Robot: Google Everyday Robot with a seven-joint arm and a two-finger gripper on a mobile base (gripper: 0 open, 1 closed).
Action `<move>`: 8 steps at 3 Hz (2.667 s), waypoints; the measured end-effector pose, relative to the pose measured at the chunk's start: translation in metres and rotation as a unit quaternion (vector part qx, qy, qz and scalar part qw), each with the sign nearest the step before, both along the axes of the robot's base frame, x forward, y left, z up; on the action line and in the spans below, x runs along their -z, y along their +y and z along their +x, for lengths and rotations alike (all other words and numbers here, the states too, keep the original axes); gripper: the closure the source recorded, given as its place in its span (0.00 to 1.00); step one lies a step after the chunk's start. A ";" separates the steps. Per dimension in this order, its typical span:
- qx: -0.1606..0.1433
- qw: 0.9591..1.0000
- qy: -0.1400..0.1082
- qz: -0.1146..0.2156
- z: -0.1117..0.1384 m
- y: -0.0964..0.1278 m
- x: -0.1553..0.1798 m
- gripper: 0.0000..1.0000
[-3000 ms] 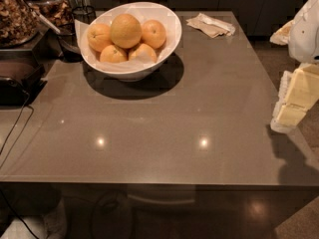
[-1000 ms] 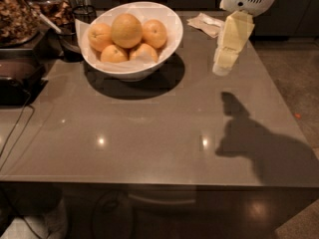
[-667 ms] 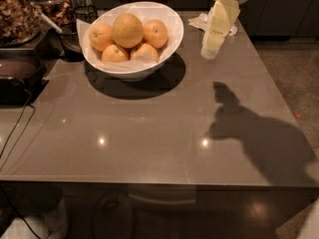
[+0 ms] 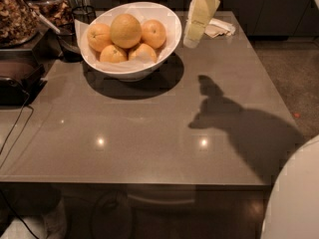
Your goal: Pick orange from white bowl
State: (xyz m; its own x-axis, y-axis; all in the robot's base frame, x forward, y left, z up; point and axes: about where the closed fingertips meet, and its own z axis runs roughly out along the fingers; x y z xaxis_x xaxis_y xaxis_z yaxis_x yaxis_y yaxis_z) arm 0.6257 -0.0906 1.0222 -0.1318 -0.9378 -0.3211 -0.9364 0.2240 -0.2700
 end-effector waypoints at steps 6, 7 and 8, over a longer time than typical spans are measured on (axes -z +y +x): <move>-0.076 0.997 -0.006 0.027 0.094 0.113 0.037 0.01; -0.081 0.996 -0.005 0.033 0.103 0.123 0.043 0.03; -0.094 0.995 0.000 0.037 0.108 0.137 0.051 0.15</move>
Offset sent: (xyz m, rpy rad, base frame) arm 0.0563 0.0598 -0.0012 0.0497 0.0198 0.1161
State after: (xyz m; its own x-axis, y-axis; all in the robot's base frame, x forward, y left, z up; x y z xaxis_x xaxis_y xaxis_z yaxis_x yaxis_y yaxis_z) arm 0.7334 0.0466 0.9717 0.0438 -0.9199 -0.3896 -0.9637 0.0639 -0.2592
